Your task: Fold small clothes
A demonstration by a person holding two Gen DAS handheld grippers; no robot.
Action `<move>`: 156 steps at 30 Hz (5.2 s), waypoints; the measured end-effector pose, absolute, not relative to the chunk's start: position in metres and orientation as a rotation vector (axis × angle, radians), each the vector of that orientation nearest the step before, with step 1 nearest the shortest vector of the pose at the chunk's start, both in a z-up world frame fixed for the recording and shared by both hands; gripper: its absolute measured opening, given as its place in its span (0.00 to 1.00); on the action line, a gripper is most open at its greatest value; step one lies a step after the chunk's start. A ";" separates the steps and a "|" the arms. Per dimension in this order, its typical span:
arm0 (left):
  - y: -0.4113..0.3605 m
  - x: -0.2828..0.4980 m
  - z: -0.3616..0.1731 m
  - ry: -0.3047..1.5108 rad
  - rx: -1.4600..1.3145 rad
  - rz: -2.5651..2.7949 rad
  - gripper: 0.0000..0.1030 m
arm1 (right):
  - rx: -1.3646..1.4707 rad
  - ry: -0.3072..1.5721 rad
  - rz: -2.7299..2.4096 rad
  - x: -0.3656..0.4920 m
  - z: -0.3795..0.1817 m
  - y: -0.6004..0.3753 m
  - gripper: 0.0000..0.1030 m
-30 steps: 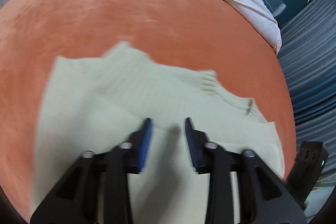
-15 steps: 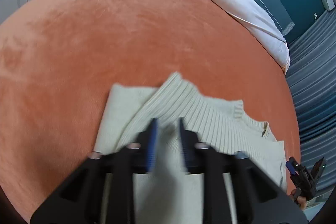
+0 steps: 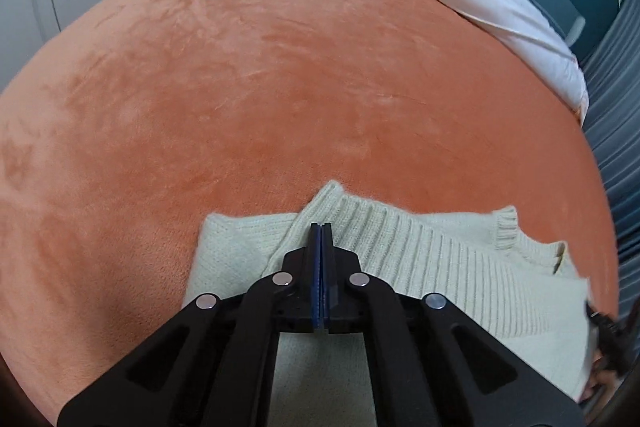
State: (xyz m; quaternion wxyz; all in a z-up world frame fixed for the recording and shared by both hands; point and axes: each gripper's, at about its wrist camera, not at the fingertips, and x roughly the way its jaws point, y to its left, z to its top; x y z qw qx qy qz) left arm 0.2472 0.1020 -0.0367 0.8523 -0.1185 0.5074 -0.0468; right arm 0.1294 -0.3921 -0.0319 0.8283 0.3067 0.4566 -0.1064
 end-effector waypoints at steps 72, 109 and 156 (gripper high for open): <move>0.135 0.063 0.026 1.098 -0.520 -0.136 0.09 | 0.326 1.075 0.102 0.080 0.009 -0.160 0.17; -0.029 -0.005 0.006 1.158 -0.061 -0.460 0.17 | 0.659 0.755 0.139 0.014 0.099 -0.271 0.16; -0.078 -0.023 0.052 1.125 0.113 -0.425 0.81 | 0.590 0.918 -0.192 -0.070 0.039 -0.324 0.56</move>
